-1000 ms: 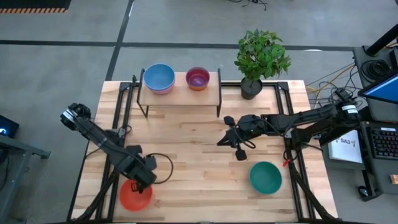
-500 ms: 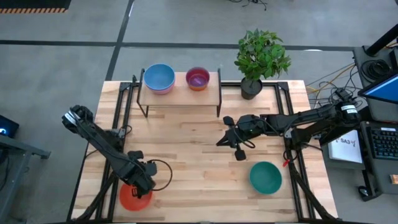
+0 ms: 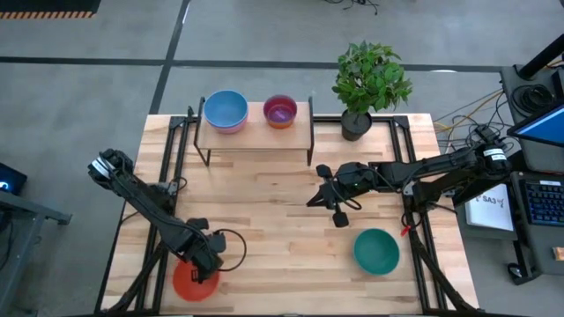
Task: Place and stack bowls onto a shelf
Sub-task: Stack the big orange bowl on top of the big blue bowl on the shelf
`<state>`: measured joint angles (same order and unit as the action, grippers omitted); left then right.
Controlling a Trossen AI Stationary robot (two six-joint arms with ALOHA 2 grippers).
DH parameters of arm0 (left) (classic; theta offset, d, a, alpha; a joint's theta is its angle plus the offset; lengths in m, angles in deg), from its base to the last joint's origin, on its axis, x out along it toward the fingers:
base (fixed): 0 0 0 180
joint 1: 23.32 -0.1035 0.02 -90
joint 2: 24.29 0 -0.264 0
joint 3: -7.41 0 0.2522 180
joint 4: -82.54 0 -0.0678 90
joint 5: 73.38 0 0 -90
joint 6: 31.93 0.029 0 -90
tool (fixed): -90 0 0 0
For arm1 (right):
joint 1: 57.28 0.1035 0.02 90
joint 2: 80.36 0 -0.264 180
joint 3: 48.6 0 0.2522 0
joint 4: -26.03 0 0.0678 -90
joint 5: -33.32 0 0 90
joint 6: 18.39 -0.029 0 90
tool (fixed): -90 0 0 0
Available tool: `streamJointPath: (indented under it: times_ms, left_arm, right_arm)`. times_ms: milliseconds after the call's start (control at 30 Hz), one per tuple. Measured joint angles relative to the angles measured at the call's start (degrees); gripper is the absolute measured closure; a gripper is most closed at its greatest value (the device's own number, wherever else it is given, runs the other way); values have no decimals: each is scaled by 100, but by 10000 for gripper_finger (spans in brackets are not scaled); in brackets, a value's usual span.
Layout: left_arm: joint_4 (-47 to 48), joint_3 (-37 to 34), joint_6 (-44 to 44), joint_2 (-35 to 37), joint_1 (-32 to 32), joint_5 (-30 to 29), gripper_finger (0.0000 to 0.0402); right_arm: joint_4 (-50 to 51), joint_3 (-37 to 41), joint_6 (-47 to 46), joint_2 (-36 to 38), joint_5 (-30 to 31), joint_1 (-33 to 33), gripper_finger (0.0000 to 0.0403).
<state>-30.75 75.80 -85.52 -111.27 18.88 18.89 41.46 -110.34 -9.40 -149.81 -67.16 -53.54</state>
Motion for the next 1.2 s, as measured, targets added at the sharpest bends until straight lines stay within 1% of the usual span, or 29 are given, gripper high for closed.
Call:
streamJointPath:
  times_ms: [67, 100, 200, 267, 400, 567, 667, 733, 900, 967, 1100, 1200]
  left_arm:
    - [-1, 0, 53, 0, 2, 20, 388]
    - [-9, 0, 51, 1, 1, 34, 394]
    - [-16, -2, 62, 10, -2, 63, 396]
    - [-90, 0, 102, 92, -2, -25, 399]
    - [-193, 170, 187, 486, -129, -663, 400]
    - [-81, 301, 26, 1364, -763, -1339, 401]
    - [75, 391, -86, 1928, -1356, -1798, 401]
    - [286, 460, -111, 2259, -1876, -1976, 401]
    - [935, 911, -20, 2795, -3590, -2091, 401]
    - [1134, 1214, 341, 2876, -4275, -2090, 401]
    - [1204, 2020, 1381, 2846, -5508, -2076, 401]
    - [1259, 2690, 1999, 2642, -6306, -1830, 401]
  right_arm:
    - [0, 0, -2, 0, 0, 0, 394]
    - [0, 1, 0, 0, 0, 0, 394]
    - [1, 1, 0, 0, 0, 0, 394]
    - [5, 0, -1, 0, 0, 0, 394]
    - [15, 1, 0, 0, 2, -2, 394]
    - [17, 0, 0, 2, 1, -2, 394]
    - [28, 0, -2, 2, 1, -2, 394]
    - [56, 0, -2, 2, 0, -2, 394]
    - [101, 0, -2, 2, 2, -2, 394]
    - [101, 0, 0, 2, 2, -2, 394]
    - [101, 0, -1, 2, 2, -2, 394]
    - [101, 0, 0, 2, 2, -2, 394]
